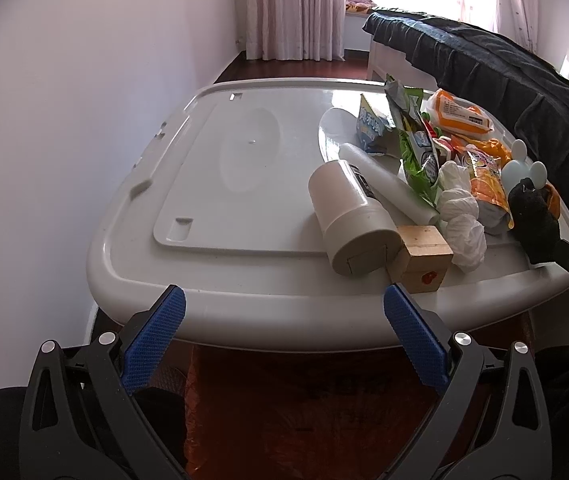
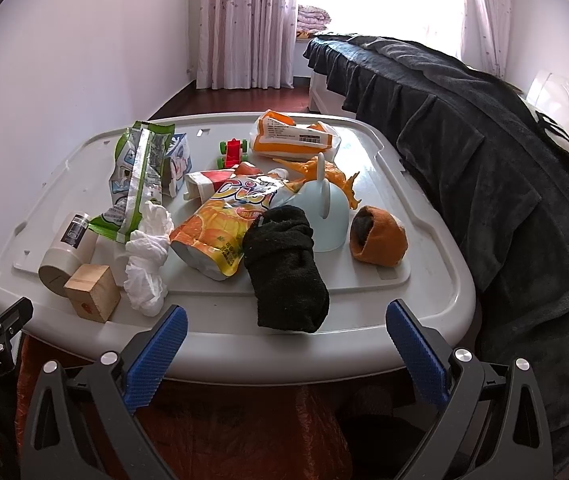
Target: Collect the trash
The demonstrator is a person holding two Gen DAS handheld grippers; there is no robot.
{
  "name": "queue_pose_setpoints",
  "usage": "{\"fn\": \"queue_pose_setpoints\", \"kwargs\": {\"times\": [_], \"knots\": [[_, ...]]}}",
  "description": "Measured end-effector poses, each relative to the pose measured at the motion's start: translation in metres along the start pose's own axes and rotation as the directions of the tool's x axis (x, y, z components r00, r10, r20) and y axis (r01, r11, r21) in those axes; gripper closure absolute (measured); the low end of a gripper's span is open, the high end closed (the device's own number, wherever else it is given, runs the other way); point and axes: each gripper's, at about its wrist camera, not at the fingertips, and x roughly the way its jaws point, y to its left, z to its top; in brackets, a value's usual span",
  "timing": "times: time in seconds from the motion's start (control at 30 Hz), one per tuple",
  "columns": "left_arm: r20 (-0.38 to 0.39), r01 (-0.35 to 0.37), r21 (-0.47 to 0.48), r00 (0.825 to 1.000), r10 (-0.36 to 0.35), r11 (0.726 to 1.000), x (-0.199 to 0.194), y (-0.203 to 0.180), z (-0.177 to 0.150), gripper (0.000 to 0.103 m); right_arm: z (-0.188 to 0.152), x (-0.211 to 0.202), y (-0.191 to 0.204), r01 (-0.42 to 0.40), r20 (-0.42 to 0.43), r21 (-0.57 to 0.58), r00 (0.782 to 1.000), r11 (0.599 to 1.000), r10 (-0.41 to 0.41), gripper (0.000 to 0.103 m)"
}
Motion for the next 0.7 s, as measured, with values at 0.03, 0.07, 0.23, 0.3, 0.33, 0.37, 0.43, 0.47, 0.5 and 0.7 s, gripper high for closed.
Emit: {"fn": "queue_pose_setpoints", "kwargs": {"times": [0.03, 0.07, 0.23, 0.3, 0.33, 0.37, 0.43, 0.47, 0.5, 0.7], "knots": [[0.000, 0.000, -0.001, 1.000, 0.000, 1.000, -0.0004, -0.0008, -0.0002, 0.006, -0.0002, 0.0004, -0.0005, 0.000, -0.001, 0.002, 1.000, 1.000, 0.000, 0.005], [0.001, 0.000, 0.000, 1.000, 0.000, 1.000, -0.0001, 0.0002, -0.0002, 0.006, -0.0003, 0.0009, -0.0012, 0.000, -0.003, 0.003, 1.000, 1.000, 0.000, 0.005], [0.000, 0.001, 0.001, 1.000, -0.001, 1.000, 0.0000, 0.0003, -0.0002, 0.006, -0.0002, 0.0017, -0.0027, 0.002, -0.006, 0.005, 1.000, 1.000, -0.002, 0.005], [0.001, -0.002, 0.001, 1.000, 0.002, 1.000, 0.0001, 0.0004, -0.0003, 0.006, -0.0001, 0.0021, -0.0023, 0.004, -0.006, 0.003, 1.000, 1.000, -0.003, 0.005], [0.003, -0.005, 0.003, 1.000, 0.005, 1.000, -0.0001, 0.0001, -0.0003, 0.006, -0.0004, 0.0021, -0.0026, 0.004, -0.007, 0.003, 1.000, 1.000, -0.004, 0.005], [0.005, -0.007, 0.004, 1.000, 0.007, 1.000, -0.0001, 0.0003, -0.0001, 0.006, -0.0003, 0.0020, -0.0023, 0.003, -0.007, 0.004, 1.000, 1.000, -0.003, 0.005], [0.004, -0.005, 0.003, 1.000, 0.005, 1.000, 0.0000, 0.0003, -0.0001, 0.006, -0.0003, 0.0022, -0.0021, 0.004, -0.007, 0.004, 1.000, 1.000, -0.004, 0.005], [0.003, -0.004, 0.003, 1.000, 0.004, 1.000, 0.0003, 0.0008, 0.0000, 0.006, -0.0005, 0.0022, -0.0021, 0.004, -0.007, 0.005, 1.000, 1.000, -0.004, 0.005], [0.003, -0.003, 0.003, 1.000, 0.003, 1.000, 0.0005, 0.0008, 0.0000, 0.006, -0.0003, 0.0023, -0.0024, 0.004, -0.008, 0.007, 1.000, 1.000, -0.004, 0.005], [0.001, -0.004, 0.003, 1.000, 0.004, 1.000, 0.0010, 0.0003, -0.0001, 0.006, 0.0004, 0.0022, -0.0030, 0.003, -0.009, 0.012, 1.000, 1.000, -0.003, 0.005]]}}
